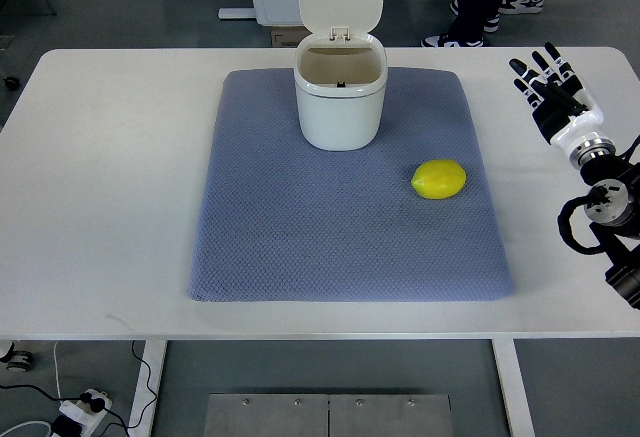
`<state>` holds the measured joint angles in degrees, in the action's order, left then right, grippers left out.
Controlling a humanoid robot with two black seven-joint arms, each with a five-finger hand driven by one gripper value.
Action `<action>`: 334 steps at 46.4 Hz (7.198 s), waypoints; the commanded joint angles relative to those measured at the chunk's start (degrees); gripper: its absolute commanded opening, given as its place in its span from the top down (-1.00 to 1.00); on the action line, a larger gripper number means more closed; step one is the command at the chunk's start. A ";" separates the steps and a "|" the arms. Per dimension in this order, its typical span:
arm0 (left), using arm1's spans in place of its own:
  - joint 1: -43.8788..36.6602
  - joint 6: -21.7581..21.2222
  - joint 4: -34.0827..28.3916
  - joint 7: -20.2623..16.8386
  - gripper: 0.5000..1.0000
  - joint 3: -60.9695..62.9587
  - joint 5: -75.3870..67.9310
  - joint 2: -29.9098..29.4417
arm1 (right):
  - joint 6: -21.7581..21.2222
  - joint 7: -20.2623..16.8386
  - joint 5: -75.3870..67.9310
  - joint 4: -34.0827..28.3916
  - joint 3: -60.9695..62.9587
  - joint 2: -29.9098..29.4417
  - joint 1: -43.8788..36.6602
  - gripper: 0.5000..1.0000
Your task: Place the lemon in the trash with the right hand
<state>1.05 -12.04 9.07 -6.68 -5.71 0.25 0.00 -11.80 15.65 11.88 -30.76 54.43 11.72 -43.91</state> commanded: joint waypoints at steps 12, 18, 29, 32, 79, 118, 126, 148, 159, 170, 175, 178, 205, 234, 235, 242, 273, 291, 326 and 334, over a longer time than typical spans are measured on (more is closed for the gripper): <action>0.00 0.00 -0.02 0.00 -1.00 0.00 0.02 0.00 | 0.02 0.00 -0.11 0.08 0.06 -2.40 -0.56 -1.00; 0.00 0.00 -0.02 0.00 -1.00 0.00 0.01 0.00 | 0.02 0.00 -0.11 0.08 -0.03 -2.84 -0.47 -1.00; 0.00 0.00 -0.01 0.00 -1.00 0.00 0.01 0.00 | 0.02 0.00 -0.11 0.08 0.06 -2.84 -0.47 -1.00; 0.00 0.00 -0.02 0.00 -1.00 0.00 0.01 0.00 | 0.02 0.00 -0.19 0.08 0.06 -2.84 -0.47 -1.00; 0.00 0.00 -0.02 0.00 -1.00 0.00 0.01 0.00 | 0.02 0.00 -0.28 -0.18 -0.12 -1.43 -0.38 -1.00; 0.00 0.00 -0.01 0.00 -1.00 0.00 0.01 0.00 | 0.37 -0.09 0.33 -1.85 -22.52 9.29 -8.64 -1.00; 0.00 0.00 -0.02 0.00 -1.00 0.00 0.10 0.00 | 0.28 -0.26 0.25 -3.61 -29.90 12.19 -12.51 -1.00; 0.00 0.00 0.07 0.00 -1.00 0.00 0.01 0.00 | 0.02 0.00 -0.19 -6.68 -41.16 16.32 -19.54 -1.00; 0.00 0.00 -0.01 0.00 -1.00 0.00 0.01 0.00 | -0.24 -0.09 -0.28 -9.05 -53.61 19.66 -26.21 -1.00; 0.00 0.00 -0.01 0.00 -1.00 0.00 0.01 0.00 | -0.33 -0.09 -0.28 -14.77 -60.85 22.38 -30.17 -1.00; 0.00 0.00 -0.02 0.00 -1.00 0.00 0.01 0.00 | -0.33 -0.09 -0.28 -16.70 -63.22 23.61 -32.02 -1.00; 0.00 0.00 -0.02 0.00 -1.00 0.00 0.01 0.00 | -0.33 -0.09 -0.19 -17.23 -65.32 24.05 -33.77 -1.00; 0.00 0.00 0.07 0.00 -1.00 0.00 0.01 0.00 | -0.60 -0.18 0.25 -24.17 -94.06 23.44 -52.58 -1.00; 0.00 0.00 -0.01 0.00 -1.00 0.00 0.01 0.00 | 5.29 -0.70 -0.46 -36.74 -110.85 13.43 -65.95 -1.00; 0.00 0.00 -0.02 0.00 -1.00 0.00 0.01 0.00 | 5.29 -0.62 -0.46 -37.01 -111.38 12.90 -66.30 -1.00; 0.00 0.00 -0.02 0.00 -1.00 0.00 0.01 0.00 | 5.38 -0.26 -0.46 -37.80 -113.49 10.52 -67.09 -1.00; 0.00 0.00 -0.02 0.00 -1.00 0.00 0.01 0.00 | 3.45 -0.09 -0.19 -37.62 -116.31 8.50 -68.76 -1.00; 0.00 0.00 0.07 0.00 -1.00 0.00 0.01 0.00 | 4.68 -3.95 -0.37 -37.45 -116.48 4.90 -67.71 -1.00; 0.00 0.00 -0.02 0.00 -1.00 0.00 0.01 0.00 | 10.92 -7.56 -0.37 -37.53 -119.56 -3.72 -64.46 -0.85; 0.00 0.00 -0.02 0.00 -1.00 0.00 0.01 0.00 | 12.23 -7.56 -0.19 -37.53 -120.44 -4.07 -63.31 -0.76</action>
<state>1.05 -12.04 9.08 -6.68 -5.71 0.28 0.00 -0.02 8.07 11.69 -68.24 -65.92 7.70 -107.72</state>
